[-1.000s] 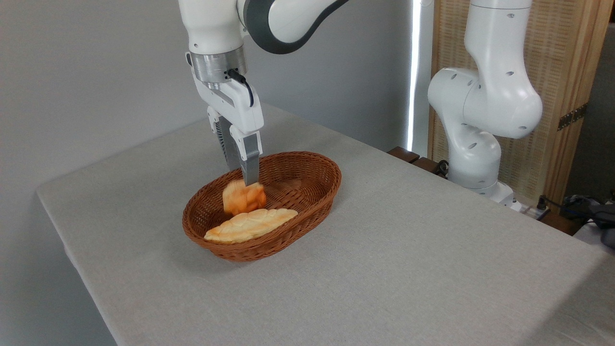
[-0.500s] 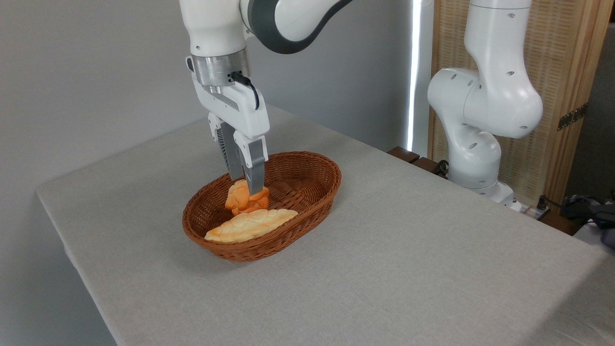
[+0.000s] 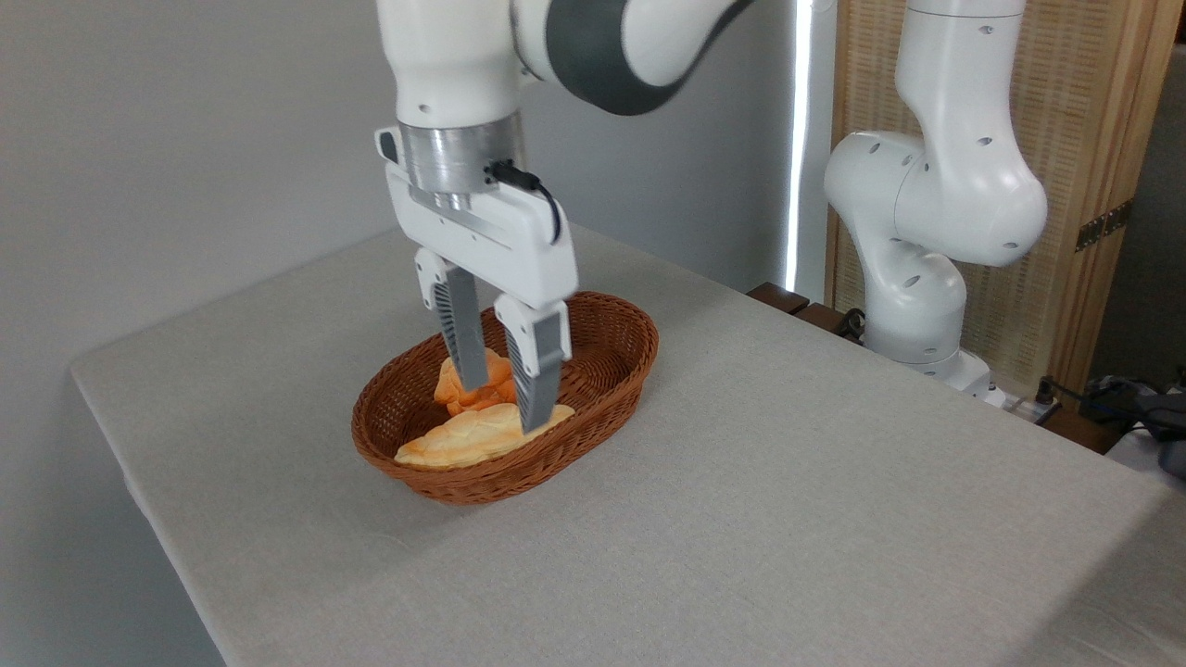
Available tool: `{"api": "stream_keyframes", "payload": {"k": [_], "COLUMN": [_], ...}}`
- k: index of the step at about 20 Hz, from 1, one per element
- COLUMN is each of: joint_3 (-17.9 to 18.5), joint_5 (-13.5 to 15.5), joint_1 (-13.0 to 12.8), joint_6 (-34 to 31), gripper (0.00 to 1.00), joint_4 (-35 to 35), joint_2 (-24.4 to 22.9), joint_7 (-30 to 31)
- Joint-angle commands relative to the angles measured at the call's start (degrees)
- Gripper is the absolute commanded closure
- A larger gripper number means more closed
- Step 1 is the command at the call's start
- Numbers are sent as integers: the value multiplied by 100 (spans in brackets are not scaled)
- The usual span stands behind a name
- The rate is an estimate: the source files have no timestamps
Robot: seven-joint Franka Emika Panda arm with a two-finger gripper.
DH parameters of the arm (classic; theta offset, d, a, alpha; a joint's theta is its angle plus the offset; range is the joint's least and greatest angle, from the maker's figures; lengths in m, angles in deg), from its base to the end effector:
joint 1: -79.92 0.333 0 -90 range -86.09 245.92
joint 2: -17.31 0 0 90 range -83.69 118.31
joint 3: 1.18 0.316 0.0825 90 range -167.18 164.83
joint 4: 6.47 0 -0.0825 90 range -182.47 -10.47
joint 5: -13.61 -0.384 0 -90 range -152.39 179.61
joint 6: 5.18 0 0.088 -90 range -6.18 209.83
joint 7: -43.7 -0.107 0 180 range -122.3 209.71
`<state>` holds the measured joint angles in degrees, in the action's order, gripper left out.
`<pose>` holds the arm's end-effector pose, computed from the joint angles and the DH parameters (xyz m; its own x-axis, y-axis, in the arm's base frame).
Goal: Put bread into the basket
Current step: 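Open the gripper to release the pastry and hold above the basket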
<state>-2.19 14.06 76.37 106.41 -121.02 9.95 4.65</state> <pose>0.5268 -0.0429 0.5223 0.7235 -0.6875 0.0629 -0.6861 -0.7261 -0.0442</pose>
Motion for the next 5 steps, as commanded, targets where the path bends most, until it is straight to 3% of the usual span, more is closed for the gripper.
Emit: {"api": "stream_keyframes", "payload": {"k": [1, 5], "joint_3": [295, 295], "joint_5": [42, 43], "joint_1": [-50, -50], "joint_6": [74, 74], "gripper": [0, 0], "joint_4": [47, 38], "joint_2": [-2, 77], "joint_7": [-340, -349]}}
